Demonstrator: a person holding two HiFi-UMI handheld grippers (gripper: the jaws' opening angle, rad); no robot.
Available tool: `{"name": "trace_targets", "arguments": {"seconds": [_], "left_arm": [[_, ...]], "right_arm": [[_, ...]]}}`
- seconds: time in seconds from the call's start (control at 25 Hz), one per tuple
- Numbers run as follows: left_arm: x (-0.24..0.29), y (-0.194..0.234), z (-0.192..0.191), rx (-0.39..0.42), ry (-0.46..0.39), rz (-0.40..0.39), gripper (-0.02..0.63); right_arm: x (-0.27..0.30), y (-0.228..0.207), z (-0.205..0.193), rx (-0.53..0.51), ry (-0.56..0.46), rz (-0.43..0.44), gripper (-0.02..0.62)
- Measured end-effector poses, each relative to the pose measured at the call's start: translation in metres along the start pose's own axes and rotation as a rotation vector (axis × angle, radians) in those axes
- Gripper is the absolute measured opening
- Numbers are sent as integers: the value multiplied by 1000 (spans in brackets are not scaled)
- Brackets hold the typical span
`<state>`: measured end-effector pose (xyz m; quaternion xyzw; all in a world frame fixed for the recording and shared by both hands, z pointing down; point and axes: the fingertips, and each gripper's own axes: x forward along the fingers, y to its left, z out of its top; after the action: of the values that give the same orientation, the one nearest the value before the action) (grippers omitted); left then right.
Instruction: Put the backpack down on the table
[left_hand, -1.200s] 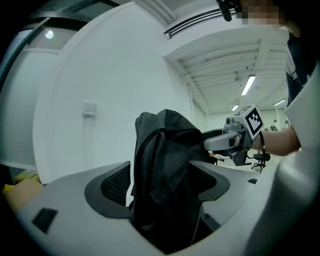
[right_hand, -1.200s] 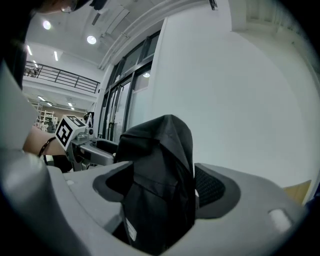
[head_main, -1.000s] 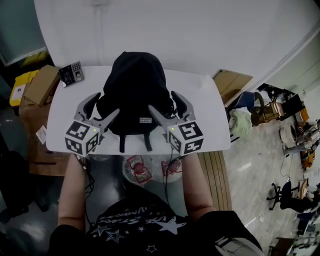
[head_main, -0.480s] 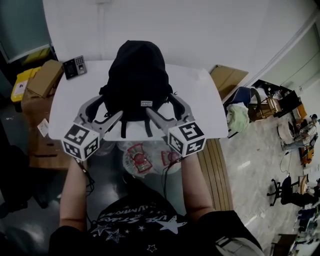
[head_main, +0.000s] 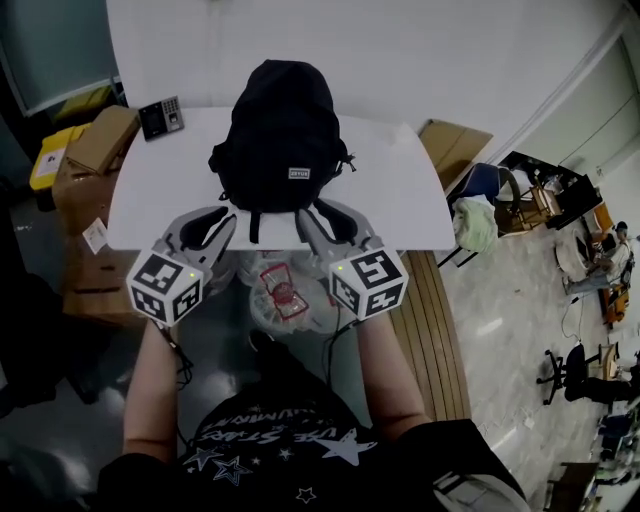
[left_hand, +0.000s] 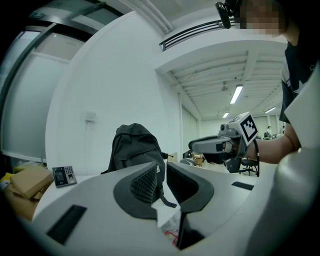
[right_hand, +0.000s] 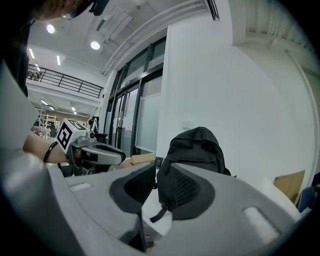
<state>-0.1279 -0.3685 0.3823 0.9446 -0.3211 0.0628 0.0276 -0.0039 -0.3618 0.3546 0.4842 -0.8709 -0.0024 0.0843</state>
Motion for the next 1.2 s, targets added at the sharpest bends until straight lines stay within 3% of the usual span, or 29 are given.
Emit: {"name": "trace_targets", "arguments": {"seconds": [0.2,0.32,0.68,1.2], "left_arm": [[-34,-22,-6,-16,7,0,8],[-52,-33,-10,-34,11,-5,8],[-71,-70,-27,-10,45,-41,8],[-63,-86,-33,-13,60,-53,8]], "right_arm": [[-26,28,0,0,-1,-12,20],[-43,44,-4,-7,9,-21,2],[-84,69,-29,-13,77,-58,0],[-93,65,-41,21,80,-43,0]]}}
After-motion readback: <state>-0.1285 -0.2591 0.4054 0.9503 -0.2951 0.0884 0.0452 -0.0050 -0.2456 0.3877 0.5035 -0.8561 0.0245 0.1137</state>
